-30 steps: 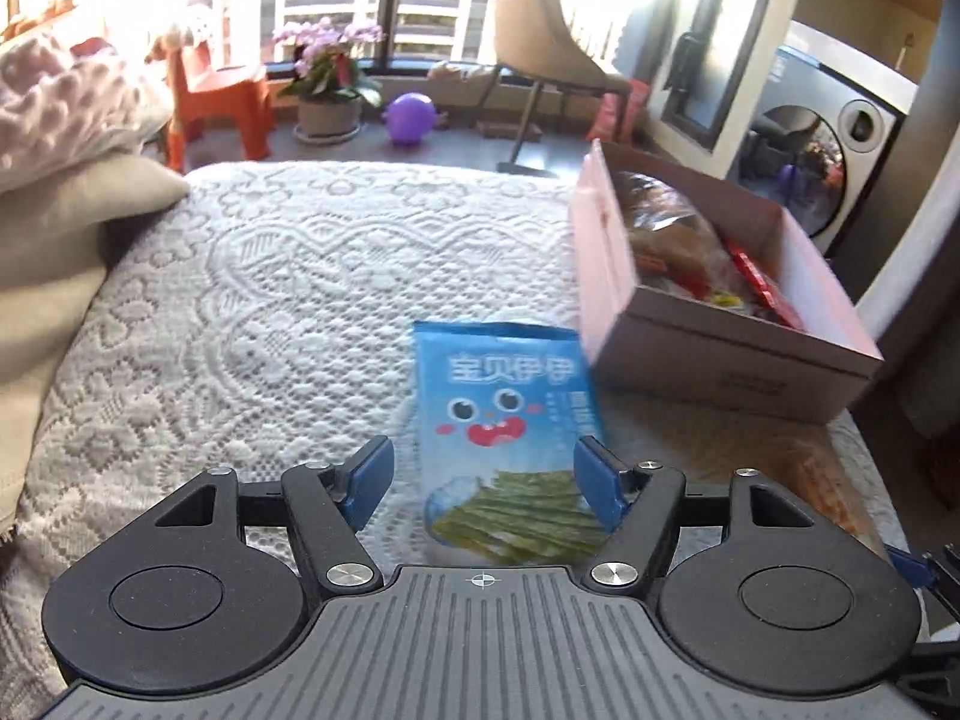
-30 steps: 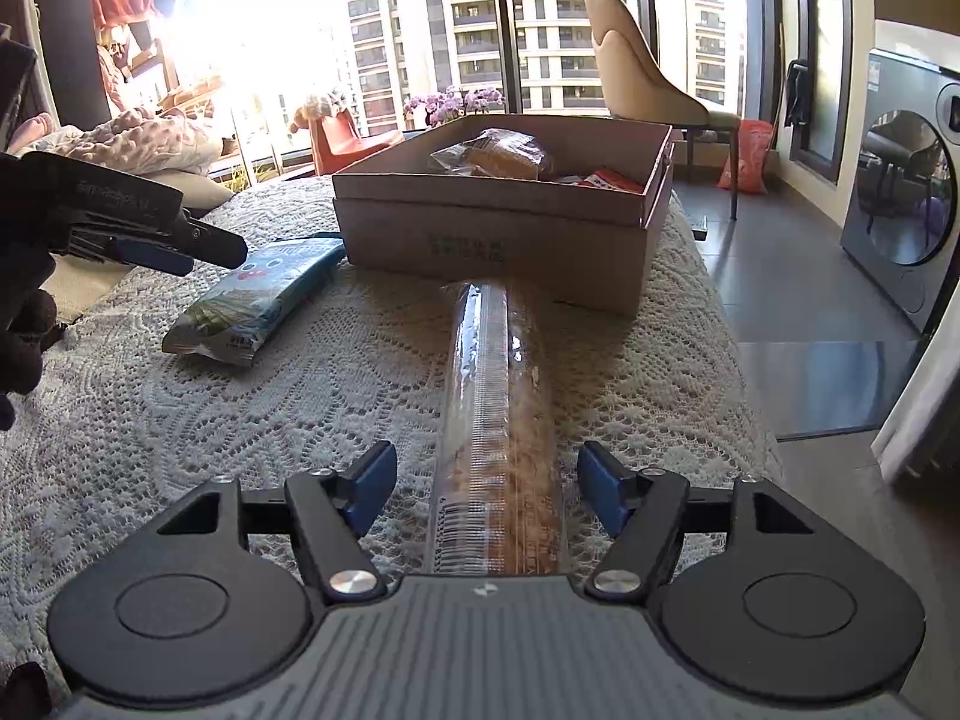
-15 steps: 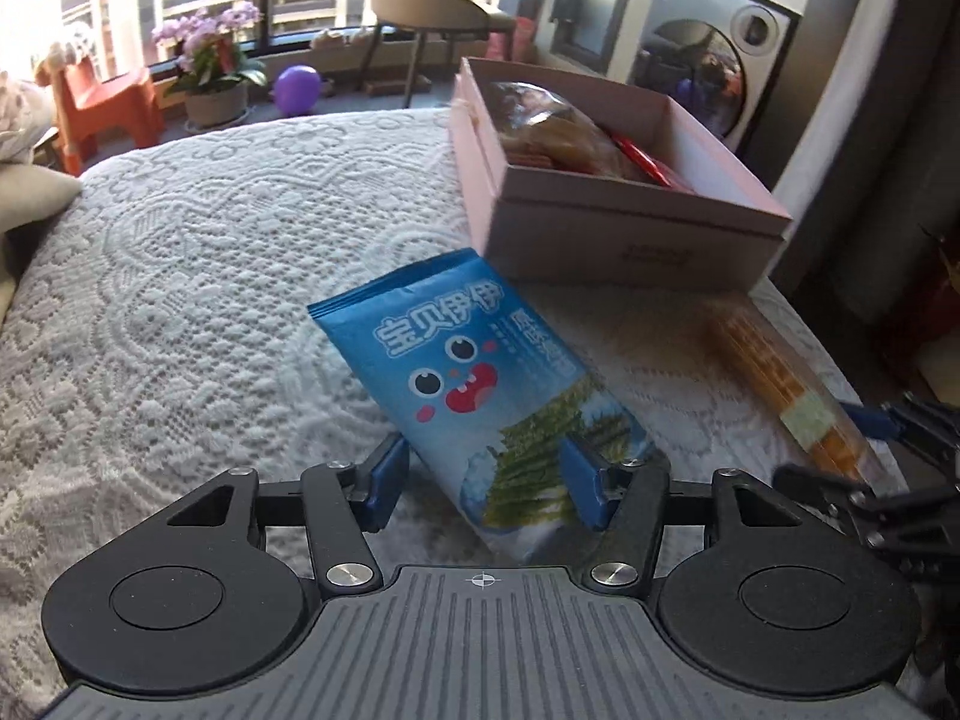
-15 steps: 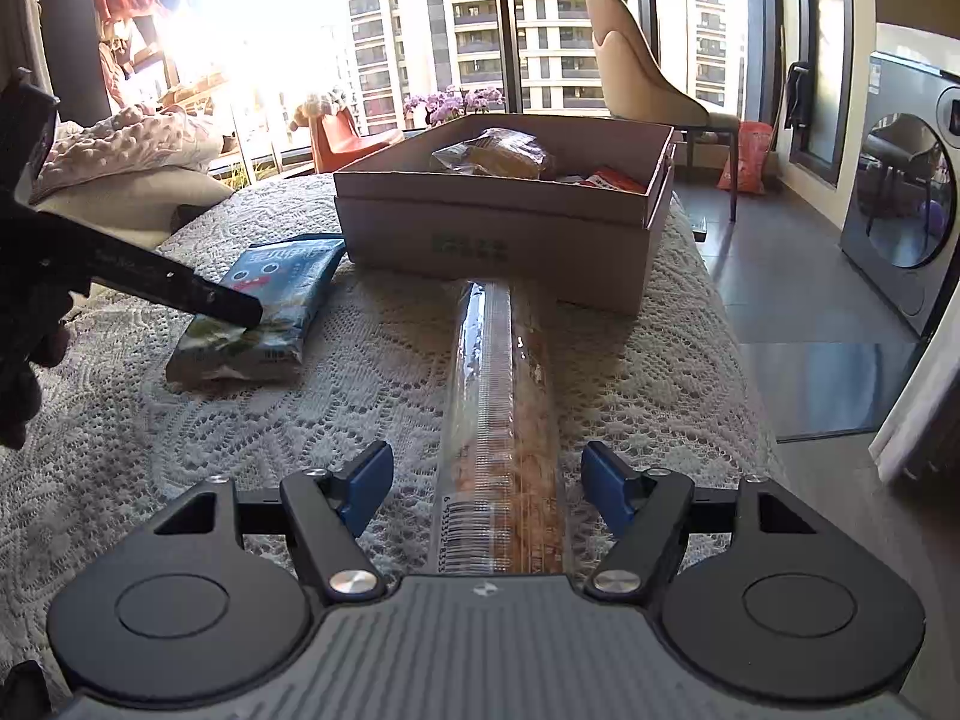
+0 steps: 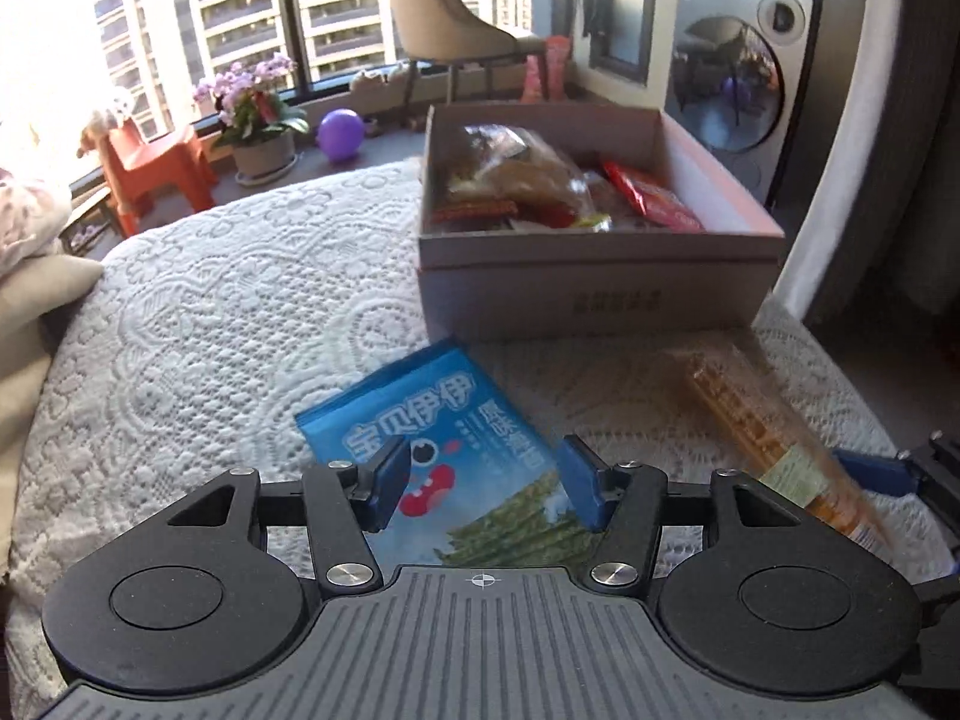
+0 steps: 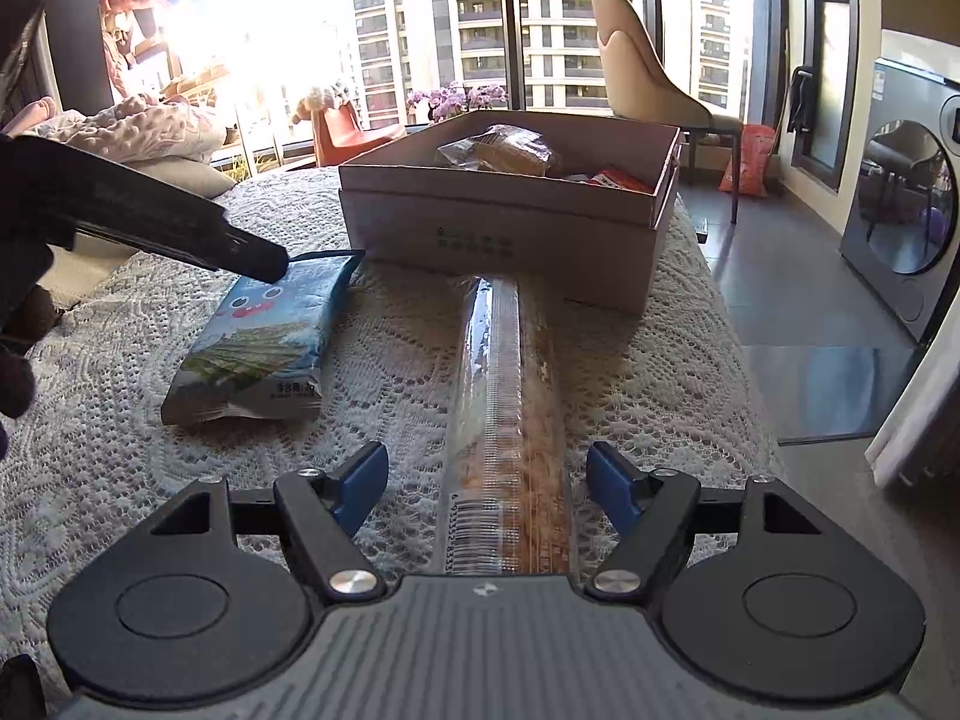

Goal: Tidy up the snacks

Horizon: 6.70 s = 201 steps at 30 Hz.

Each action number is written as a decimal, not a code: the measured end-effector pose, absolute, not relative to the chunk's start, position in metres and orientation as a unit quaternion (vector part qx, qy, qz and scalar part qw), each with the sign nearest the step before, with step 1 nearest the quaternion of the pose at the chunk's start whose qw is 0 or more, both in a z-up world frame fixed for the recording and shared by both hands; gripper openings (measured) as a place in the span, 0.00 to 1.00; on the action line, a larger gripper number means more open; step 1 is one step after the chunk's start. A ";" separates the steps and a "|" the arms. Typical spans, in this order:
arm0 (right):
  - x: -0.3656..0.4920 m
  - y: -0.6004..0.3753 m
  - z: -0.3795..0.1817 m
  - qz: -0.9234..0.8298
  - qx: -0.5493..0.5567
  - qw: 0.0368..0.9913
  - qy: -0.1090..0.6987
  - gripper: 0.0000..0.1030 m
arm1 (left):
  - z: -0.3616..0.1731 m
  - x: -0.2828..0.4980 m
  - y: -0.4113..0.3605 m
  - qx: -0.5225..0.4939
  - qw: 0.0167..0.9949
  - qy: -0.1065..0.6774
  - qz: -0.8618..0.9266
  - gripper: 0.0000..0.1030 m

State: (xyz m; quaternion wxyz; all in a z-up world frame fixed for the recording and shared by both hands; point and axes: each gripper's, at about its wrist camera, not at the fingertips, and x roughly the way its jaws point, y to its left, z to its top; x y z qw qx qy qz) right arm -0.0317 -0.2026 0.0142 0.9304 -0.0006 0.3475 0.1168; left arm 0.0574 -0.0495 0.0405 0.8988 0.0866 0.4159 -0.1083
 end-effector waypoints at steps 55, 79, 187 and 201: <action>-0.028 -0.201 0.013 0.126 -0.004 0.927 0.352 0.81 | 0.025 0.083 -0.016 0.075 0.874 0.456 -0.146 0.88; -0.016 -0.209 0.019 0.126 0.018 0.926 0.355 0.79 | 0.073 0.020 -0.010 0.048 0.912 0.359 -0.192 0.87; -0.007 -0.168 0.000 0.037 0.000 0.939 0.342 1.00 | 0.001 -0.001 -0.006 0.020 0.945 0.324 -0.041 0.80; -0.007 -0.168 0.000 0.037 0.000 0.939 0.342 1.00 | 0.001 -0.001 -0.006 0.020 0.945 0.324 -0.041 0.80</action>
